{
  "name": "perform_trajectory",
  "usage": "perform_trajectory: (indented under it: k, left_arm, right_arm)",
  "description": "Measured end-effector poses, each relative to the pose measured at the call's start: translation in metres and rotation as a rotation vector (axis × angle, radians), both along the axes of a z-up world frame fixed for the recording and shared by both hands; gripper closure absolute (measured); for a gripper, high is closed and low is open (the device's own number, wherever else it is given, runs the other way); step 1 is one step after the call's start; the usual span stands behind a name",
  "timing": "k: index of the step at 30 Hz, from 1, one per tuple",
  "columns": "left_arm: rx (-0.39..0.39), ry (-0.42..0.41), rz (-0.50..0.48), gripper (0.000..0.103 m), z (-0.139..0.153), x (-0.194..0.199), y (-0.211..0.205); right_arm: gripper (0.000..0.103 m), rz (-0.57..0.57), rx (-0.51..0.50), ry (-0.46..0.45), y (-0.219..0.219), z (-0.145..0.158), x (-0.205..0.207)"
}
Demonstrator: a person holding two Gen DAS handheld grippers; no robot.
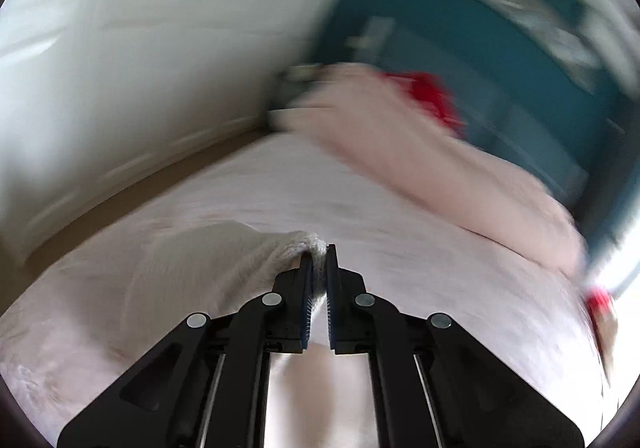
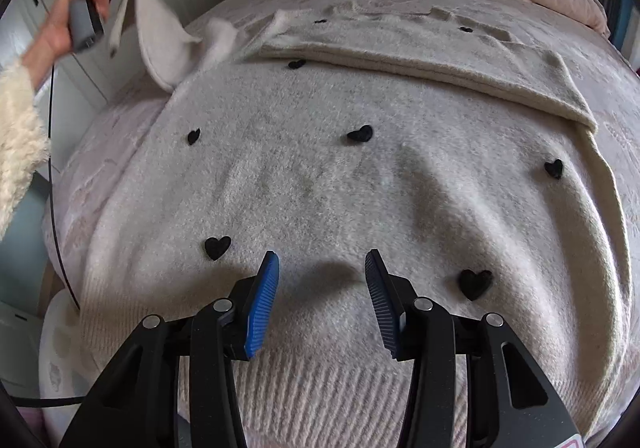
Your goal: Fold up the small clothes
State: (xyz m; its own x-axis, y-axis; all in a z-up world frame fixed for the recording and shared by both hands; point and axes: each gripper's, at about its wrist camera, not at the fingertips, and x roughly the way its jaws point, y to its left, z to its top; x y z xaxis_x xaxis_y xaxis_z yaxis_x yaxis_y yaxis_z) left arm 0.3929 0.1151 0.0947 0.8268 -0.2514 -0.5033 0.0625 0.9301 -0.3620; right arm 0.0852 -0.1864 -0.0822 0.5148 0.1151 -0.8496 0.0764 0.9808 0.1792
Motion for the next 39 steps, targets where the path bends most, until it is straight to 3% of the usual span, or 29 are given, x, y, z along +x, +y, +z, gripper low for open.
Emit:
perform_trajectory:
  k: [3,6,8,9,11,13,16,19,22,26,28,29,31,33,34,35,36,39]
  left_arm:
    - [0.03,-0.04,-0.215,0.098,0.025,-0.049,-0.093]
    - [0.032,0.026,-0.385,0.093,0.007,-0.088,-0.175]
    - [0.047,0.108,-0.452,0.078,-0.028,-0.11,-0.216]
    - [0.058,0.154,-0.457,0.06,-0.048,-0.117,-0.228]
    - [0.059,0.231,-0.433,0.054,-0.085,-0.135,-0.235]
    - [0.048,0.256,-0.405,0.048,-0.109,-0.153,-0.224]
    - [0.019,0.267,-0.346,0.045,-0.121,-0.168,-0.189]
    - [-0.06,0.299,-0.21,0.038,-0.133,-0.161,-0.136]
    - [-0.158,0.377,-0.072,0.038,-0.145,-0.136,-0.091]
    - [-0.255,0.437,0.003,0.044,-0.162,-0.101,-0.067]
    - [-0.318,0.492,0.033,0.053,-0.177,-0.087,-0.064]
    - [-0.322,0.514,0.048,0.056,-0.183,-0.082,-0.065]
    - [-0.328,0.554,0.079,0.072,-0.195,-0.076,-0.063]
    - [-0.331,0.547,0.097,0.08,-0.2,-0.075,-0.06]
    - [-0.308,0.534,0.102,0.086,-0.2,-0.075,-0.06]
    - [-0.288,0.522,0.106,0.088,-0.198,-0.075,-0.059]
    - [-0.28,0.509,0.111,0.09,-0.197,-0.075,-0.058]
    - [-0.279,0.484,0.105,0.09,-0.193,-0.075,-0.055]
  right_arm:
    - [0.058,-0.019,0.006,-0.034,-0.01,0.009,-0.012]
    - [0.058,-0.046,-0.013,-0.06,-0.025,0.015,-0.027]
    - [0.058,-0.072,-0.027,-0.068,-0.04,0.017,-0.039]
    - [0.057,-0.084,-0.03,-0.071,-0.048,0.018,-0.045]
    - [0.055,-0.115,-0.044,-0.073,-0.068,0.017,-0.058]
    - [0.054,-0.138,-0.051,-0.076,-0.084,0.018,-0.067]
    - [0.054,-0.145,-0.057,-0.09,-0.101,0.023,-0.067]
    - [0.05,-0.119,-0.081,-0.136,-0.11,0.035,-0.045]
    - [0.048,-0.038,-0.173,-0.189,-0.098,0.049,0.006]
    - [0.046,0.1,-0.311,-0.256,-0.062,0.057,0.077]
    - [0.046,0.139,-0.343,-0.248,-0.048,0.054,0.107]
    - [0.046,0.162,-0.361,-0.231,-0.04,0.048,0.129]
    - [0.046,0.201,-0.394,-0.183,-0.027,0.033,0.162]
    - [0.047,0.227,-0.44,-0.156,-0.018,0.019,0.184]
    - [0.05,0.233,-0.467,-0.14,-0.016,0.012,0.195]
    - [0.08,0.234,-0.46,-0.121,-0.016,0.009,0.202]
    - [0.094,0.224,-0.411,-0.102,-0.022,0.009,0.21]
    - [0.094,0.05,-0.178,-0.201,-0.066,0.042,0.2]
